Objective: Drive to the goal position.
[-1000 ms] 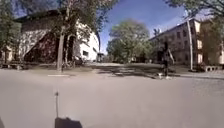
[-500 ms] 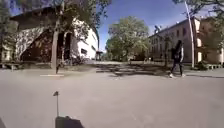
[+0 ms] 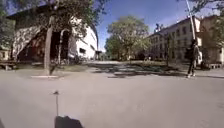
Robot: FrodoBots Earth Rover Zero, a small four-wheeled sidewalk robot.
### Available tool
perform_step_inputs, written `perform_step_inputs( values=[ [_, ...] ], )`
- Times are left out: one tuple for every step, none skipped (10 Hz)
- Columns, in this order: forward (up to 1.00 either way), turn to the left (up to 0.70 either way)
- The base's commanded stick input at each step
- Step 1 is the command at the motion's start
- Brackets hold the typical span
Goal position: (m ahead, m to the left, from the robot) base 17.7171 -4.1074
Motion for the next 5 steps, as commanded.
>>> perform_step_inputs(
  values=[
    [1.0, 0.0],
    [1.0, 0.0],
    [1.0, 0.0],
    [1.0, 0.0],
    [1.0, 0.0]
  ],
)
